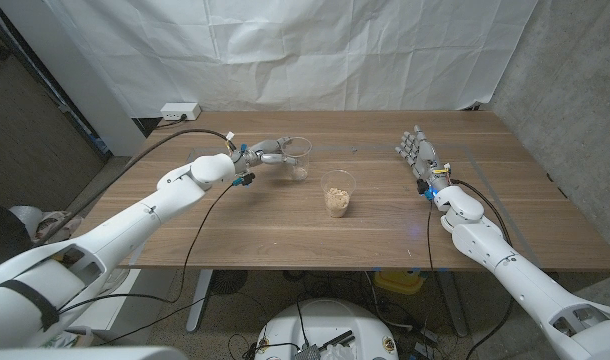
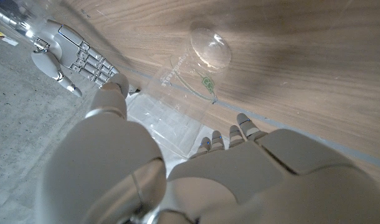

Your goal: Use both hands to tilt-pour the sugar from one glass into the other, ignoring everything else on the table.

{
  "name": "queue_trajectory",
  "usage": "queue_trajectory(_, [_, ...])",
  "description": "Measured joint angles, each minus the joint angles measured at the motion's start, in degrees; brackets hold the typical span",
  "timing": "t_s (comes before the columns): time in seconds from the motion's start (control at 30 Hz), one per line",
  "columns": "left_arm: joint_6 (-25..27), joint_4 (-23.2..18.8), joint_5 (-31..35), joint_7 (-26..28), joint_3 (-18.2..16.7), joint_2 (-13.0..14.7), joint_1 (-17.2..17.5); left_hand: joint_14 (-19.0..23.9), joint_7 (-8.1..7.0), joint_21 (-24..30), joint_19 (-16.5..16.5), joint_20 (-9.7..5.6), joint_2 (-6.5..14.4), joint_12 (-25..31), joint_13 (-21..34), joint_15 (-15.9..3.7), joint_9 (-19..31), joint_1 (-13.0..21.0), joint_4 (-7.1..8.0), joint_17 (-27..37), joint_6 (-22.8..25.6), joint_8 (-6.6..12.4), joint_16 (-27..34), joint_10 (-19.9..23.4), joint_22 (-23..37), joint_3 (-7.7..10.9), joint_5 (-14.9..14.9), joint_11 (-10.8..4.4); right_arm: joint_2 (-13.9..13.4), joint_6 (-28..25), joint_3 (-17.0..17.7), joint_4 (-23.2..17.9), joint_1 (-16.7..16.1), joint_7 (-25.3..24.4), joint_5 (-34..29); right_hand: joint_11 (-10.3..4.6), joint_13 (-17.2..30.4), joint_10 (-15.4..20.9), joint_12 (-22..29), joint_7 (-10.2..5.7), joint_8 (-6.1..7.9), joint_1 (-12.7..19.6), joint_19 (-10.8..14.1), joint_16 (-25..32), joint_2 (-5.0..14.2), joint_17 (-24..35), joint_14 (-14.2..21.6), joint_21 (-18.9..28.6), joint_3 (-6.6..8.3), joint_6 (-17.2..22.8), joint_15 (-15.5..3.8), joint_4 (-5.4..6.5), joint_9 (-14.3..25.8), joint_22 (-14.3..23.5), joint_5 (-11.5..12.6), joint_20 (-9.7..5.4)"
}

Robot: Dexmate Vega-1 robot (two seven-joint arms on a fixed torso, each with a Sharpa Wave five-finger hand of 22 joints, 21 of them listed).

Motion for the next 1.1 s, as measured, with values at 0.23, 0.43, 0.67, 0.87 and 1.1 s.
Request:
queue_trajectory(0.23, [-4.01,4.57,-2.20,-0.14,-0.02,-2.29,0.38,0.01,0.00,0.23,1.84,0.99,-0.53,1.09,-0.26,-0.66,-0.05,-1.61,0.33,-0.20,0.00,1.53,0.67,0.00,0.00,-4.17,1.82,0.00,-0.03,0.00,0.06,-0.10,-0.02,-0.35,-0.08,0.00,0.00,0.00,0.00,0.00,0.00,-0.30,0.00,0.00,0.16,0.00,0.00,0.00,0.00,0.00,0.00,0.00,0.00,0.00,0.00,0.00])
queue_trajectory(0.43, [-8.39,8.67,-3.45,0.32,-0.03,-4.50,0.43,3.27,-1.11,0.91,9.72,-0.20,1.10,3.79,-1.34,-4.35,-0.39,1.99,-0.08,-0.53,0.01,3.69,1.57,0.00,0.01,-7.64,2.40,-2.55,0.10,-0.01,0.07,0.03,-0.01,-0.46,-0.11,0.00,0.00,0.00,0.00,0.00,0.00,-0.29,0.00,0.00,0.16,0.00,0.00,0.00,0.24,0.00,0.00,-0.24,0.00,0.00,0.00,0.00])
queue_trajectory(0.67, [-12.46,13.28,-3.57,2.28,-0.02,-7.37,0.07,11.98,-6.26,0.81,13.66,-0.28,4.39,5.50,-2.30,-9.36,-0.26,8.47,0.00,-0.42,0.52,6.17,1.85,8.31,0.29,-7.85,-2.20,-8.38,0.31,-0.01,0.15,0.49,0.05,-0.62,-0.10,0.00,0.00,0.00,0.00,0.00,0.00,-0.29,0.00,0.00,0.16,0.00,0.00,0.00,0.24,0.00,0.00,-0.24,0.00,0.00,0.00,0.00])
queue_trajectory(0.87, [-15.19,15.77,-2.61,5.16,0.13,-9.25,-0.39,19.77,-8.90,1.01,17.28,-0.81,6.52,6.25,-2.55,-9.92,-0.26,13.93,-0.65,-0.37,9.79,8.99,2.93,16.29,0.54,-7.20,-6.64,-11.25,0.40,0.19,0.27,0.83,0.06,-0.64,-0.03,0.00,0.00,0.00,0.00,0.00,0.00,-0.29,0.00,0.00,0.16,0.00,0.24,-0.22,0.23,0.00,-0.24,-0.24,0.00,0.00,0.01,0.00])
queue_trajectory(1.1, [-16.92,17.37,-1.68,8.06,0.17,-10.79,-0.57,28.22,-10.90,1.78,20.00,-1.93,8.30,7.51,-2.42,-10.10,0.01,17.67,-0.23,0.42,23.78,13.51,4.96,27.26,1.07,-6.48,-12.10,-13.47,0.54,2.36,0.42,1.15,-0.45,-0.39,-0.36,0.42,0.00,0.41,0.00,0.21,0.00,-0.29,0.25,-0.23,0.17,-0.10,0.56,-0.22,0.81,0.21,0.07,-0.67,0.00,0.00,0.01,0.25])
